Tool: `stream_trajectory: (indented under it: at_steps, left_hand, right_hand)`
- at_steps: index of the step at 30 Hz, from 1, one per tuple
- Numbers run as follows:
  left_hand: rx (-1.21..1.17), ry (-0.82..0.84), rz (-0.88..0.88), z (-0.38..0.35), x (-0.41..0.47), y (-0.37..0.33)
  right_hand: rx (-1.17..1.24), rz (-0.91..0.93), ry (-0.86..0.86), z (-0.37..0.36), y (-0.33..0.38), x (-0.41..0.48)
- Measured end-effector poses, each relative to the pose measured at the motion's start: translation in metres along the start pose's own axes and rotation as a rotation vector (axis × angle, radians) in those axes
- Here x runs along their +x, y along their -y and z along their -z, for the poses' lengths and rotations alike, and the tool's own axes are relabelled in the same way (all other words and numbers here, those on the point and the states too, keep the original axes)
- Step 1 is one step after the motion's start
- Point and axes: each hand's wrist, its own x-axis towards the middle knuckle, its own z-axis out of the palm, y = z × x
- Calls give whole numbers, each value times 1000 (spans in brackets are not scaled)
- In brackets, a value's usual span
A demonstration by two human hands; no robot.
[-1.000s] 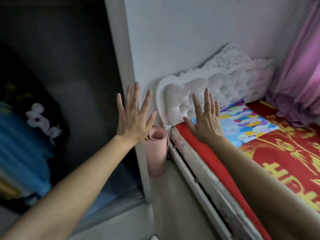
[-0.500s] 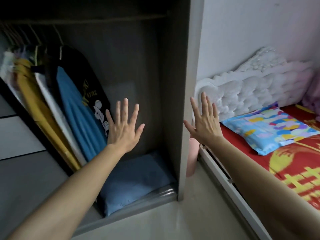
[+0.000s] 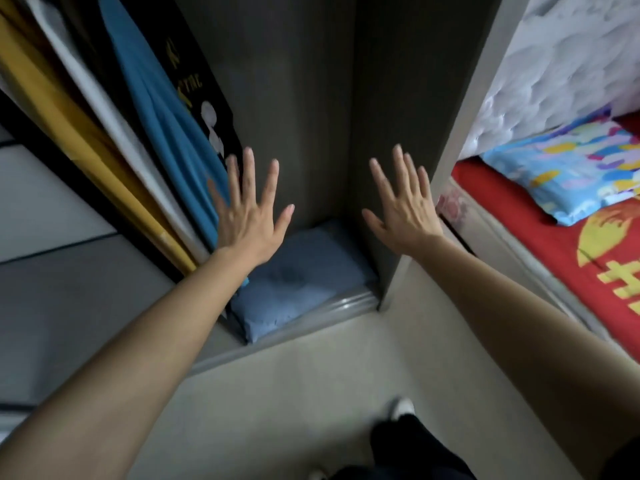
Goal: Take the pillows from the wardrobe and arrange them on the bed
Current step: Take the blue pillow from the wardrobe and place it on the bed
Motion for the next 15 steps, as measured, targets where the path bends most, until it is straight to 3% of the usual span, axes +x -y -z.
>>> stream_trajectory:
  at_steps: [10, 15]
  left_hand:
    - [8, 270, 116, -160, 24, -10]
    - [36, 402, 258, -235, 30, -10]
  right_hand:
    - [135, -64, 251, -170, -52, 48]
    - [169, 66, 468, -259, -65, 74]
